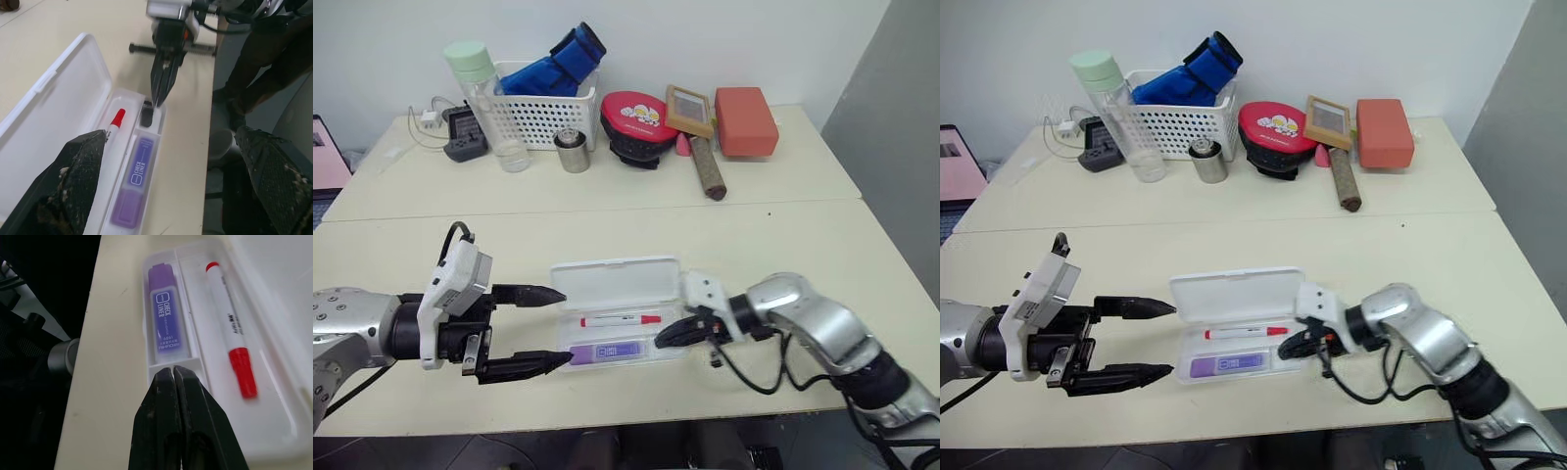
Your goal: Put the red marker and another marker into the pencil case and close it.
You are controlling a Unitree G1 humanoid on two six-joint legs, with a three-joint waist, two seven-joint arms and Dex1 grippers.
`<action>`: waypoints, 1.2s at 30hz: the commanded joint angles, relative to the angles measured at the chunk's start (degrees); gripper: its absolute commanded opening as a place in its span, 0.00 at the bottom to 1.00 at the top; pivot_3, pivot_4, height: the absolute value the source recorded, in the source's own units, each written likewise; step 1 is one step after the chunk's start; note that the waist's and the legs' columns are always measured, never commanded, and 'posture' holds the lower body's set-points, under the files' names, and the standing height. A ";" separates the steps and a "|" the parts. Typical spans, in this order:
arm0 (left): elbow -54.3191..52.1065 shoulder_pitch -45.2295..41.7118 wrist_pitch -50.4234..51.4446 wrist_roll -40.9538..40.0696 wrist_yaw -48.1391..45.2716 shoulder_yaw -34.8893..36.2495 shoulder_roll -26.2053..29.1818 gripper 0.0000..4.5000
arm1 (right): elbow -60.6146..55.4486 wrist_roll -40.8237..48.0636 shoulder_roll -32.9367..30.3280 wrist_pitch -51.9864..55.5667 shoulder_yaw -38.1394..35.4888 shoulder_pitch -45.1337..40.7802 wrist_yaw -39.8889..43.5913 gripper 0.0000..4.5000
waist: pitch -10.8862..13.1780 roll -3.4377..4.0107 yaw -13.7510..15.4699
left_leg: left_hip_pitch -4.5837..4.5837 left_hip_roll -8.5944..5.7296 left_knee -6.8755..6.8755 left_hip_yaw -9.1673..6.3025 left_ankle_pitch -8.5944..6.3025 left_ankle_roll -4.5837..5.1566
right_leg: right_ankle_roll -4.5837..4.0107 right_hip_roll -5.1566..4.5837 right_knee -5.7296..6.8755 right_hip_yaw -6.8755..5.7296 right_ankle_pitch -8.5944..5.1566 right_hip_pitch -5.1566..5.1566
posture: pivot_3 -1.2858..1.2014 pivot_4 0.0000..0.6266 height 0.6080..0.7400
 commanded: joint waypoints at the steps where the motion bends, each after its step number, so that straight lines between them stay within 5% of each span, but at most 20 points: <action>1: 0.34 -0.49 1.20 -3.50 2.18 5.18 -0.58 1.00 | -0.37 12.12 2.15 4.12 -12.81 -3.60 -1.03 0.01 | 0.01 -0.01 -0.19 | 0.02 0.01 0.00 0.00 0.00 0.00 | 0.00 0.01 0.02 0.00 0.00 0.01 | 0.52 0.24 1.00; 4: 1.11 -0.41 1.76 -4.59 3.11 6.92 -0.87 1.00 | 7.91 10.99 5.74 3.58 -16.80 -11.22 -7.05 0.01 | 0.05 0.03 -0.91 | 0.12 0.09 0.00 0.14 0.01 0.00 | -0.02 0.08 0.14 0.10 0.01 -0.03 | 0.52 0.24 1.00; 8: 4.07 0.91 0.72 -2.51 2.82 9.35 -1.28 1.00 | 31.75 -1.20 10.08 -6.69 -13.05 -22.70 -13.90 0.01 | 0.04 0.02 -0.89 | 0.30 0.21 -0.02 0.25 0.02 -0.02 | -0.12 0.23 0.16 0.13 0.07 0.06 | 0.52 0.24 1.00; 15: 6.16 3.34 -0.28 -0.56 1.32 12.60 -1.41 1.00 | 50.67 -8.91 15.38 -16.66 -6.02 -29.14 -6.75 0.01 | 0.04 0.01 -0.69 | -0.19 0.32 -0.03 0.38 0.16 -0.27 | -0.21 0.25 0.08 0.14 0.09 -0.37 | 0.52 0.24 1.00; 19: 5.50 4.75 -0.07 -0.84 0.93 14.37 -1.68 1.00 | 51.89 -10.31 16.33 -17.75 -4.29 -29.50 -2.96 0.01 | 0.04 0.01 -0.87 | -0.75 0.35 0.02 0.54 0.19 -0.33 | -0.22 0.25 0.18 0.25 0.10 -0.99 | 0.52 0.24 1.00; 36: 7.20 1.58 -0.67 -2.00 4.08 14.07 -3.29 1.00 | 36.89 -9.10 13.63 -11.65 -2.10 -23.43 7.82 0.01 | 0.04 0.02 -0.44 | -0.70 0.41 0.05 0.39 0.26 -0.45 | -0.33 0.30 0.25 0.11 0.18 -0.94 | 0.52 0.24 1.00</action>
